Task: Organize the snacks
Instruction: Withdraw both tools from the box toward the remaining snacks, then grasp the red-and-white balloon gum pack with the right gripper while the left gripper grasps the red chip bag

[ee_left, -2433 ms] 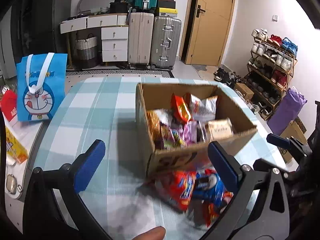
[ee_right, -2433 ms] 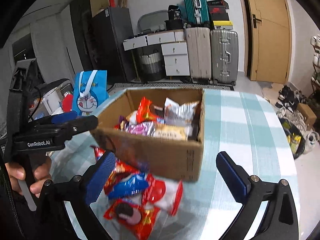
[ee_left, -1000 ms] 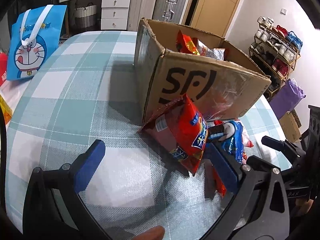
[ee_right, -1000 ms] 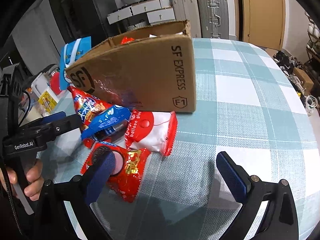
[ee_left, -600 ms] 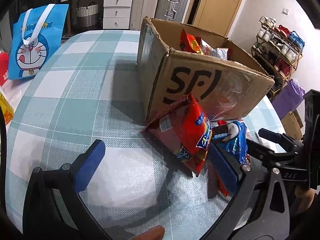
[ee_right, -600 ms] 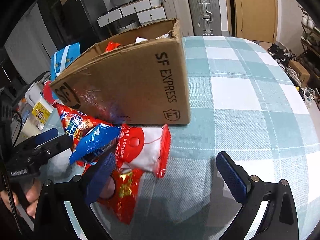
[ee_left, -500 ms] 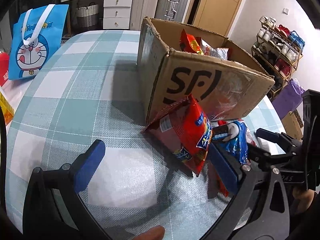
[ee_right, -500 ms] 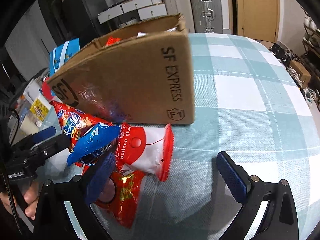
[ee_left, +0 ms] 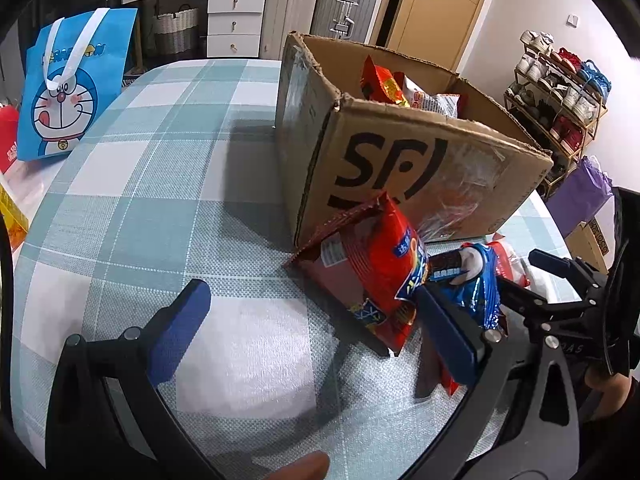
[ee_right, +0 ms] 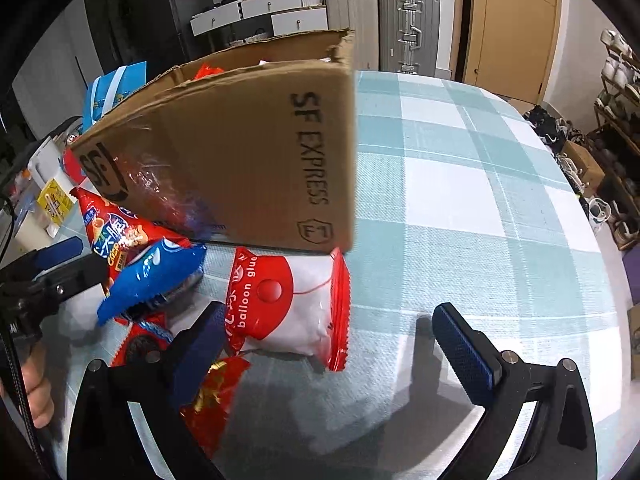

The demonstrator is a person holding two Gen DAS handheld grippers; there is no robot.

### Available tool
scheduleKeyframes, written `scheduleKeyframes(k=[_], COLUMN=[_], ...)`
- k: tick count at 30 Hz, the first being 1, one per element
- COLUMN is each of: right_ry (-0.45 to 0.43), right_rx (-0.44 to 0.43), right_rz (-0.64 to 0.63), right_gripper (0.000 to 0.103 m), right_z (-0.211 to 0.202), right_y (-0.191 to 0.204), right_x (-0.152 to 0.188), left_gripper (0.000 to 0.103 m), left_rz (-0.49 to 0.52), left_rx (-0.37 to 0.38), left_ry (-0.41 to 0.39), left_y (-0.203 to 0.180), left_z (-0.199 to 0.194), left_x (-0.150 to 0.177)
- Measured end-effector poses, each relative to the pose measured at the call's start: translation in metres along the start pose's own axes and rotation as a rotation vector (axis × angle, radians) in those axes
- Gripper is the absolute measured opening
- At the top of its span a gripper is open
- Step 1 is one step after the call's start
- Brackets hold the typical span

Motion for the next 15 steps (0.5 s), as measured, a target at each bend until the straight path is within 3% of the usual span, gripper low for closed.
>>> scheduleKeyframes(k=[7, 15], right_ry=[-0.005, 0.013], right_rx=[0.004, -0.072], right_rz=[-0.003, -0.022], right_gripper=[0.101, 0.075], right_z=[-0.0064, -0.0076], right_y=[-0.0104, -0.0006], right_x=[0.0028, 0.0089], left_gripper=[0.102, 0.102], left_rz=[0.005, 0.011], left_rx=[0.0, 0.002], left_ry=[-0.001, 0.003], left_y=[-0.003, -0.0058], left_z=[-0.0006, -0.0004], left_x=[0.0009, 0.0001])
Point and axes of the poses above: each gripper's, at about its wrist camera, not at the fingertips, and z roughly the way its jaws point, y to its left, x to its underside, the point moved 2 cm from there along z, roughly the way its jaws point, and after that the axes turned 14 degrees about z, right-handed, at the moved point
